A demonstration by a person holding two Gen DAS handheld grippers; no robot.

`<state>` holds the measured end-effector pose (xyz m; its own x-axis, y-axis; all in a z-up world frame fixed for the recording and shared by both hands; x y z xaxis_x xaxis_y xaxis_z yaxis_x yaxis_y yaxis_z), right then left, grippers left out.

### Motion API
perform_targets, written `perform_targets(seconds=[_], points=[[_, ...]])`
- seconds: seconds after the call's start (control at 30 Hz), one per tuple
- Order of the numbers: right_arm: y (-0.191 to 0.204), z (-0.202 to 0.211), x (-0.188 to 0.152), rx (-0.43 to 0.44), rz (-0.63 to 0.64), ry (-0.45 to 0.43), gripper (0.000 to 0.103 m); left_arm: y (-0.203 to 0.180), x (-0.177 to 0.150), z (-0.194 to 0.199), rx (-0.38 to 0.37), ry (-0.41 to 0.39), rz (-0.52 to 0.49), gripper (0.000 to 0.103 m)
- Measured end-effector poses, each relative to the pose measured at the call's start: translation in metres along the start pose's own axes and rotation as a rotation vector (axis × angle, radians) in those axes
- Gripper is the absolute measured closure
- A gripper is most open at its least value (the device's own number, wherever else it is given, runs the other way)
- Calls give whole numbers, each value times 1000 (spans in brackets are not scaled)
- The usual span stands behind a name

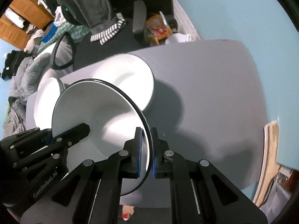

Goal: Organize plates and bowls

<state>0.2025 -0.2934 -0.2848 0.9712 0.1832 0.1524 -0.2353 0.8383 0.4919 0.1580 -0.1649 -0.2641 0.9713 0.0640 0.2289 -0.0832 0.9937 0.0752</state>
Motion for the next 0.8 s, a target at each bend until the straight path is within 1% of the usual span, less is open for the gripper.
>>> perform_targets(seconds=[0.27, 0.4, 0.53, 0.8], points=[[7, -6, 32, 9, 29, 7, 94, 12, 31, -15, 29, -10, 14, 95], [2, -10, 44, 19, 17, 18, 94, 10, 38, -23, 40, 3, 2, 95], [-5, -16, 48, 38, -8, 42, 94, 10, 43, -29, 56, 15, -12, 95], [-6, -25, 50, 16, -4, 71, 94, 8, 44, -38, 60, 47, -33, 94]])
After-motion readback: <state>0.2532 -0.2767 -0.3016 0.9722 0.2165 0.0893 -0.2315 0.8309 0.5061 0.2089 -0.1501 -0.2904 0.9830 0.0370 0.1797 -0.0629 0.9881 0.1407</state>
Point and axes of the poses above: each gripper's, at about its wrist camera, not at the fingertips, and z roughly against the way its jaws point, y to its left, x to its top, the point moved 8 cm from there along -z, roughly the way its jaws point, and after that the axes turned 15 degrees about x, right-handed, at the moved point
